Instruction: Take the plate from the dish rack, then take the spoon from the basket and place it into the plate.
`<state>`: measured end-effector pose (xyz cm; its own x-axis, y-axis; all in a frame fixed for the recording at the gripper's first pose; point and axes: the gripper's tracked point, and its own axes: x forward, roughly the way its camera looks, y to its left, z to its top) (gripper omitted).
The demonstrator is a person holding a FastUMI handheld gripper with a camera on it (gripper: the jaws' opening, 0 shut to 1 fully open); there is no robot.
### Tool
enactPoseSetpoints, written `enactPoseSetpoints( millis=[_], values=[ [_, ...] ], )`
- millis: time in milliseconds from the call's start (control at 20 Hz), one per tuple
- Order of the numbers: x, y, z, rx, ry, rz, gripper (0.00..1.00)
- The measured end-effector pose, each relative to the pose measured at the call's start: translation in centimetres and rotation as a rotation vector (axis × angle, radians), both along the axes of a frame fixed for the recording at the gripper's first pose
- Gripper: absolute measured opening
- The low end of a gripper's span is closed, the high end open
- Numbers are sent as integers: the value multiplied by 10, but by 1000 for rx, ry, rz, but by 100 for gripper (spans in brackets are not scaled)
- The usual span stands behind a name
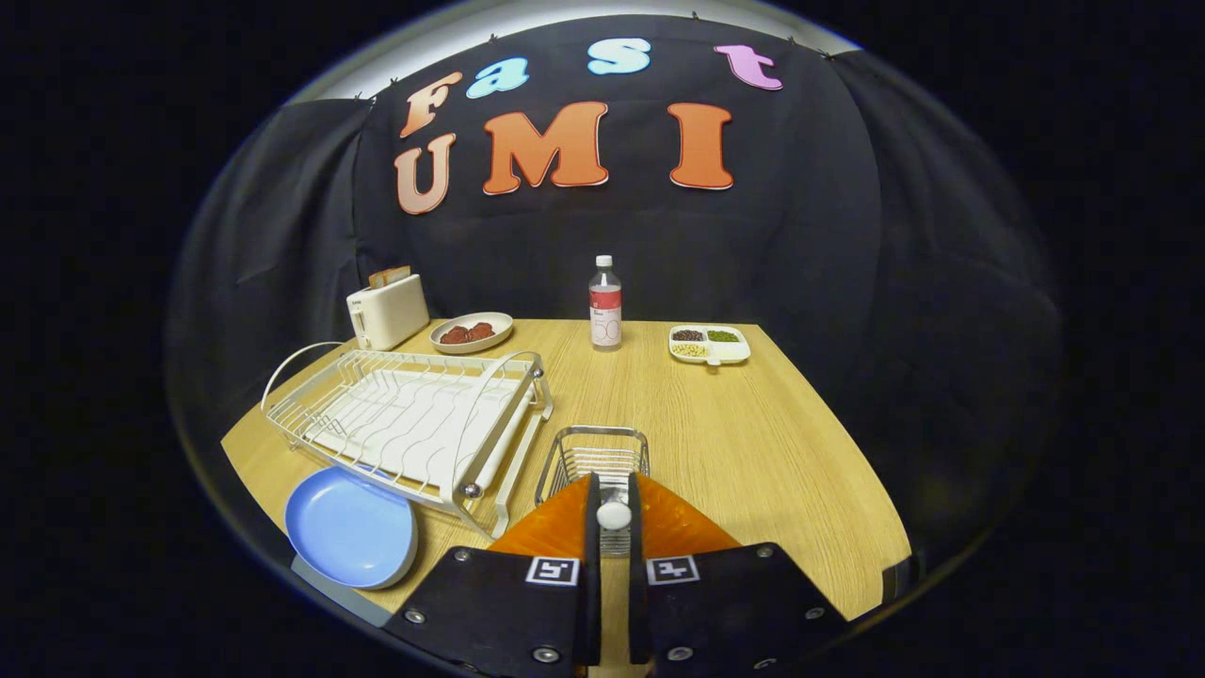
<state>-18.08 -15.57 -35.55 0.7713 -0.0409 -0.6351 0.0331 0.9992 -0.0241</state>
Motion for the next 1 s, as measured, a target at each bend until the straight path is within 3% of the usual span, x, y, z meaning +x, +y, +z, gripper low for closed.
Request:
enactPoseSetpoints(
  millis=[550, 1000],
  values=[
    [-2, 11, 79, 49, -46, 22, 11],
    [-9, 57, 126, 98, -95, 82, 11]
  ],
)
